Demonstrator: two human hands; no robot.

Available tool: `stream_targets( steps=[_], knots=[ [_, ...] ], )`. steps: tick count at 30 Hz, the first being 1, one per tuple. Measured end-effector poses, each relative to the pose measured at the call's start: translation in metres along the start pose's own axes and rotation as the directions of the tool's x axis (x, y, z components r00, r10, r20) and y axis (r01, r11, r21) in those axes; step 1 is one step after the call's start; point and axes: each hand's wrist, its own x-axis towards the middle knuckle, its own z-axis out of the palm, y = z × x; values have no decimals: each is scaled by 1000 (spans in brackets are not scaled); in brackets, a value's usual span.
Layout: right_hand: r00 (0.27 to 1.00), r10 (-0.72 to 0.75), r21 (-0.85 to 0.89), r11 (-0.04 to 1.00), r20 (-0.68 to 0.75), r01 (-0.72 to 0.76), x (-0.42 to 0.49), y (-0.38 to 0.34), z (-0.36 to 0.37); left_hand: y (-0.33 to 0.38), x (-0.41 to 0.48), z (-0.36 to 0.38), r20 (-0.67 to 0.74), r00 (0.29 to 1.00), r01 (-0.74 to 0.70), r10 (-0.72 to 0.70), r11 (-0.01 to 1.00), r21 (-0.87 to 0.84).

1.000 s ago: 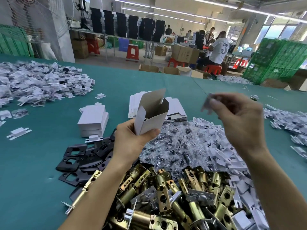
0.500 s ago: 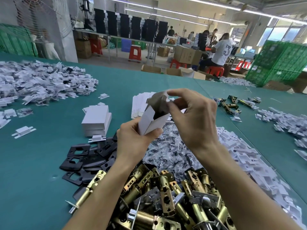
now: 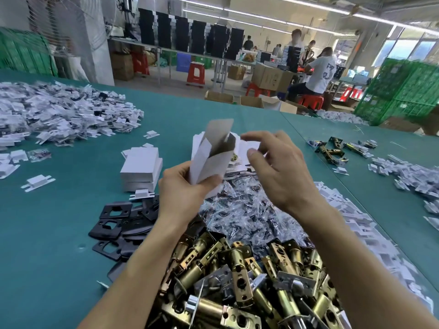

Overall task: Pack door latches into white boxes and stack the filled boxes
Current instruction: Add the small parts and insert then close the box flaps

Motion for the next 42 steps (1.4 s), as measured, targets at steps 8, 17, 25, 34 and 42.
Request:
stream_targets(
  steps=[8,17,25,34,42],
  knots=[
    [828,212,-146,976,520,-159,-11,27,31,13,21,-37,-200,980,-35,23,998,-59],
    [687,-16,-188,957,726,221,0,6,92,15,20,-31,-168,985,-61,32,983,-170],
    [659,-10,-240,927,752,287,0,-11,118,17,18,-30,-152,988,-67,31,969,-240],
    [740,-66,-191,947,669,257,6,-8,124,16,18,-27,-132,991,-54,20,966,-252],
    [921,112,68,987,374,-147,20,22,31,14,16,-28,-75,995,-85,71,974,-210]
  ],
)
